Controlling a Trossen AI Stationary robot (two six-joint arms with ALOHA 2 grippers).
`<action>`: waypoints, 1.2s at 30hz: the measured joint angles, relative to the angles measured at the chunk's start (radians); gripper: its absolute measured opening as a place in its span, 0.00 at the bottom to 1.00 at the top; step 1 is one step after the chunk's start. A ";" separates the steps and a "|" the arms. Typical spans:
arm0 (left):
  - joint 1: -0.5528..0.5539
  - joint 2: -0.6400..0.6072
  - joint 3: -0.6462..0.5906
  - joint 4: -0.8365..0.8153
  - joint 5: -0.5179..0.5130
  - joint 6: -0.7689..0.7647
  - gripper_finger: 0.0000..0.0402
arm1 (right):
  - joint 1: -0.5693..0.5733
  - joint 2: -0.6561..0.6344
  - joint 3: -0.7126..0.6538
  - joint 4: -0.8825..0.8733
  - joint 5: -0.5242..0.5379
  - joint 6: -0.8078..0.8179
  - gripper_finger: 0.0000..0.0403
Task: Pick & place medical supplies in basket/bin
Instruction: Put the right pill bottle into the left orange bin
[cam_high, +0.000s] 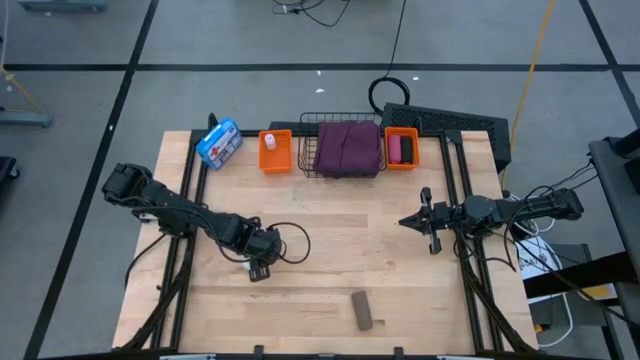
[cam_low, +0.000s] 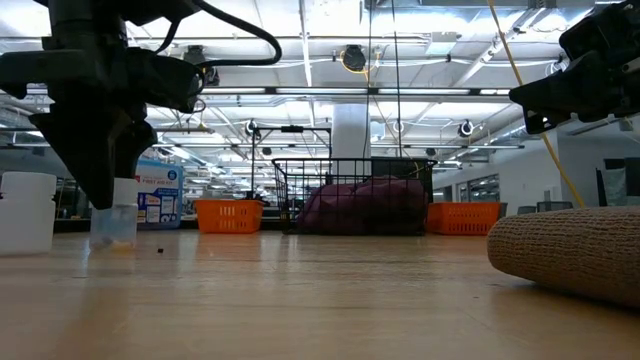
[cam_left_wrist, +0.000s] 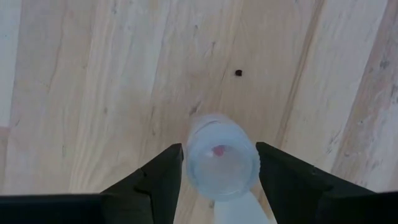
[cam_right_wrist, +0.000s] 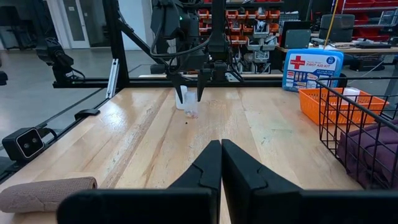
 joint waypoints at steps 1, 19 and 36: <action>0.000 0.000 0.000 0.000 0.000 0.000 0.53 | 0.000 0.000 0.000 0.000 0.000 0.000 0.00; 0.028 -0.001 0.000 0.024 -0.008 -0.025 0.41 | 0.000 0.000 0.000 0.000 0.000 0.000 0.00; 0.196 -0.001 0.132 -0.080 -0.001 -0.050 0.37 | 0.000 0.000 0.000 0.000 0.000 0.000 0.00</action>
